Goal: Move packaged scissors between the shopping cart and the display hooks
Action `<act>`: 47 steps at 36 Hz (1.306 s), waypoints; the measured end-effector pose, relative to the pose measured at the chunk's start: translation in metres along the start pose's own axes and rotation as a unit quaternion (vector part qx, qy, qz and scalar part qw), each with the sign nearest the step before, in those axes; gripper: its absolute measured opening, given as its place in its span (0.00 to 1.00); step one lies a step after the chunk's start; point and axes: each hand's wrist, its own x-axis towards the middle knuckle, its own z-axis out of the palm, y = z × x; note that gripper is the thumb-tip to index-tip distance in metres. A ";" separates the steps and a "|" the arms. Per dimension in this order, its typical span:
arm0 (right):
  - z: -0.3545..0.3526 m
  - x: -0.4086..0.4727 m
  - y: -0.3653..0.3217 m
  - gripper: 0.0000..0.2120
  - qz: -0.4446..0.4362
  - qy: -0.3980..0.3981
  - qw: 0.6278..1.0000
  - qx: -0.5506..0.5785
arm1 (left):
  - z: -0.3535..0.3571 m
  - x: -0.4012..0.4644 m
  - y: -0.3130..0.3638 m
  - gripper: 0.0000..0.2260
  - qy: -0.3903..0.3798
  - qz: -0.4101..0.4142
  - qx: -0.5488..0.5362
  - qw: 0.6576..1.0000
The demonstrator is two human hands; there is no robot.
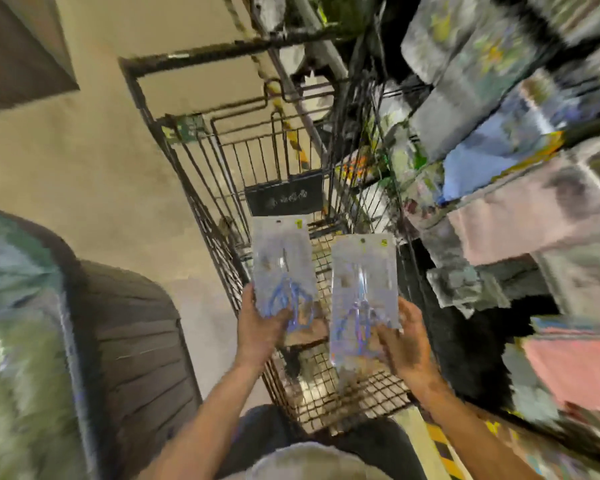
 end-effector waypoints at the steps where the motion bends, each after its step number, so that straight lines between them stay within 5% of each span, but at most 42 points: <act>1: -0.002 -0.012 -0.006 0.18 -0.009 0.005 1.000 0.001 | -0.009 -0.012 0.008 0.30 -0.011 0.008 0.007 1.000; 11: -0.029 -0.121 -0.046 0.25 -0.113 0.023 0.992 0.053 | -0.068 -0.115 0.036 0.33 -0.030 0.101 0.057 0.993; 21: -0.104 -0.221 -0.002 0.30 -0.179 0.089 0.972 0.125 | -0.016 -0.241 0.025 0.39 -0.049 0.189 0.037 0.980; 34: -0.205 -0.348 0.040 0.29 -0.215 0.241 0.929 0.183 | 0.081 -0.339 0.038 0.43 -0.193 0.255 0.167 0.933; 47: -0.226 -0.445 0.074 0.31 -0.199 0.428 0.859 0.196 | 0.156 -0.389 0.044 0.40 -0.402 0.334 0.123 0.844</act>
